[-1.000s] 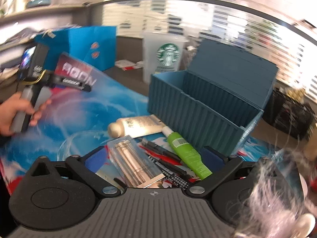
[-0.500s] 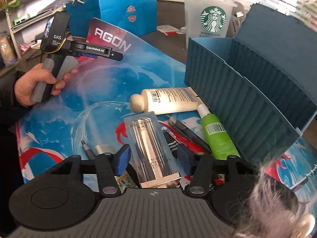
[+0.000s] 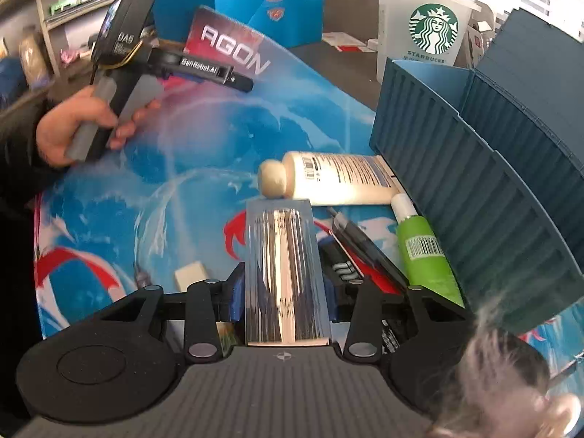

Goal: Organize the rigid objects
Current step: 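Grasp the clear glass with the right gripper and lift it, then lower the clear glass into the teal box and open the right gripper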

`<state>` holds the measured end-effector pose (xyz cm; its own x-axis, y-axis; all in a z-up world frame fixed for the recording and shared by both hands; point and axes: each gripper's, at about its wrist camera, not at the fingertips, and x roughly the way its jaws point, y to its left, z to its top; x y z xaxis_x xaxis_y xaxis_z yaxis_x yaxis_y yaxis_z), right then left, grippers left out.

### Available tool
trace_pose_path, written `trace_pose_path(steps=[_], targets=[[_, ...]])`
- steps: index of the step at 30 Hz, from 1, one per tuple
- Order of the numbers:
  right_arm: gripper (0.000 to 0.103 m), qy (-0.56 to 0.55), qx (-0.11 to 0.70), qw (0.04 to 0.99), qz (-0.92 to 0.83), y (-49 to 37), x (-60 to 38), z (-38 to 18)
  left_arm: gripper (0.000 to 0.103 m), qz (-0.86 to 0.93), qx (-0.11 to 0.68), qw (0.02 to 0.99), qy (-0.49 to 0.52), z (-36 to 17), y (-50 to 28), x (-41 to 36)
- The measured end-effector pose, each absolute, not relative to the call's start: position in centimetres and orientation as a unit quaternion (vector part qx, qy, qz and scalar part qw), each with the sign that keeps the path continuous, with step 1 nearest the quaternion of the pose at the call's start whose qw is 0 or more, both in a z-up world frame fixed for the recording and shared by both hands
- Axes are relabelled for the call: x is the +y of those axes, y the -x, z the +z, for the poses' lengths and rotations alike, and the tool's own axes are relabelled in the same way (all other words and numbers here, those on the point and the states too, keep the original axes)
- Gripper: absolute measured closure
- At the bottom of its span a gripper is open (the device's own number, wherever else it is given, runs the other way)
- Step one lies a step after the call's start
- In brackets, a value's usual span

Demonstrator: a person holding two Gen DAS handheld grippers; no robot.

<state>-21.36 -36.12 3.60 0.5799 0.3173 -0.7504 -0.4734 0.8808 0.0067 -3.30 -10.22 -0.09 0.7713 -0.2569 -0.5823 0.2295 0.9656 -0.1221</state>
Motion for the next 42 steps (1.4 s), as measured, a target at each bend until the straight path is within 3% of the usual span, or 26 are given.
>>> trace_pose_path(steps=[10,28,42], targets=[[0.068,0.136,0.409,0.882,0.191,21.2,-34.8,4.3,0.000,-0.129,0.312,0.941,0.021,-0.1,3.3,-10.2],[0.068,0.156,0.350,0.911,0.150,19.8,-36.9,12.7,0.000,-0.129,0.313,0.941,0.019,-0.1,3.3,-10.2],[0.068,0.197,0.344,0.910,0.121,13.6,-40.6,15.8,0.000,-0.125,0.314,0.941,0.012,-0.2,3.6,-10.5]])
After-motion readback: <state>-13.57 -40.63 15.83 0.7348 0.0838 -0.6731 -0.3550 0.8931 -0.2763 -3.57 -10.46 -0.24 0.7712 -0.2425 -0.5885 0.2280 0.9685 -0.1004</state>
